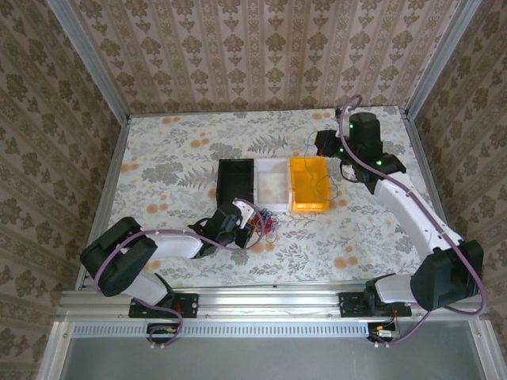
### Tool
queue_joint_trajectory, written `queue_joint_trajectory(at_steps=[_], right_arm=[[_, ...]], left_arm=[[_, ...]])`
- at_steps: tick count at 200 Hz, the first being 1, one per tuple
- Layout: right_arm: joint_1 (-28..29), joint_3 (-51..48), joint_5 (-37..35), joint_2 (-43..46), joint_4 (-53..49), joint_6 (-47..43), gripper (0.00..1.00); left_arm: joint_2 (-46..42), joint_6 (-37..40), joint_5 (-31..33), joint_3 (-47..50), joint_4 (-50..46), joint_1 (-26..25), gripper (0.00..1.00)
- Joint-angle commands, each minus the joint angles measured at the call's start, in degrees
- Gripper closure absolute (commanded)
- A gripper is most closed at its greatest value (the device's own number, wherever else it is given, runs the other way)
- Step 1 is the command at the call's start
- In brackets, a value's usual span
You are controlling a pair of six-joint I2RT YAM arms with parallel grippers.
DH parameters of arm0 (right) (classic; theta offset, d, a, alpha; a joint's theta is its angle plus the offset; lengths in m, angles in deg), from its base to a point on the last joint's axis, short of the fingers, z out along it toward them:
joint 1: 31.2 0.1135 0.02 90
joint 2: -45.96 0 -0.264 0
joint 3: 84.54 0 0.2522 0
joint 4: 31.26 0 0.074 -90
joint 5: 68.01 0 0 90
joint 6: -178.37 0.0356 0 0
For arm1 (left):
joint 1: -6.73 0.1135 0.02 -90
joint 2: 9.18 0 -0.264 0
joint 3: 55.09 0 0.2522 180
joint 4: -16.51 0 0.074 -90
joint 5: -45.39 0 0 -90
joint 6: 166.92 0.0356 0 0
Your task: Untangle the cables
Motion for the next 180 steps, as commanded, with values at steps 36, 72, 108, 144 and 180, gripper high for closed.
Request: queue_joint_trajectory(at_steps=[36, 72, 108, 144, 180], right_arm=[[0.1, 5.5, 1.9, 4.3, 1.1, 0.1, 1.0], [0.1, 4.7, 4.1, 3.0, 3.0, 2.8, 1.0], [0.1, 3.5, 5.2, 1.1, 5.0, 3.3, 1.0], [0.7, 5.9, 7.4, -2.2, 6.4, 4.6, 1.0], [2.9, 9.3, 7.5, -5.0, 6.4, 3.6, 1.0]], left_arm=[[0.9, 0.8, -0.4, 0.6, -1.9, -0.4, 1.0], [1.0, 0.8, -0.4, 0.6, -2.0, -0.4, 1.0], [0.7, 0.9, -0.3, 0.6, -2.2, -0.5, 1.0], [0.5, 0.6, 0.2, 0.9, -2.2, -0.6, 1.0], [0.3, 0.2, 0.6, 1.4, -1.8, -0.7, 1.0]])
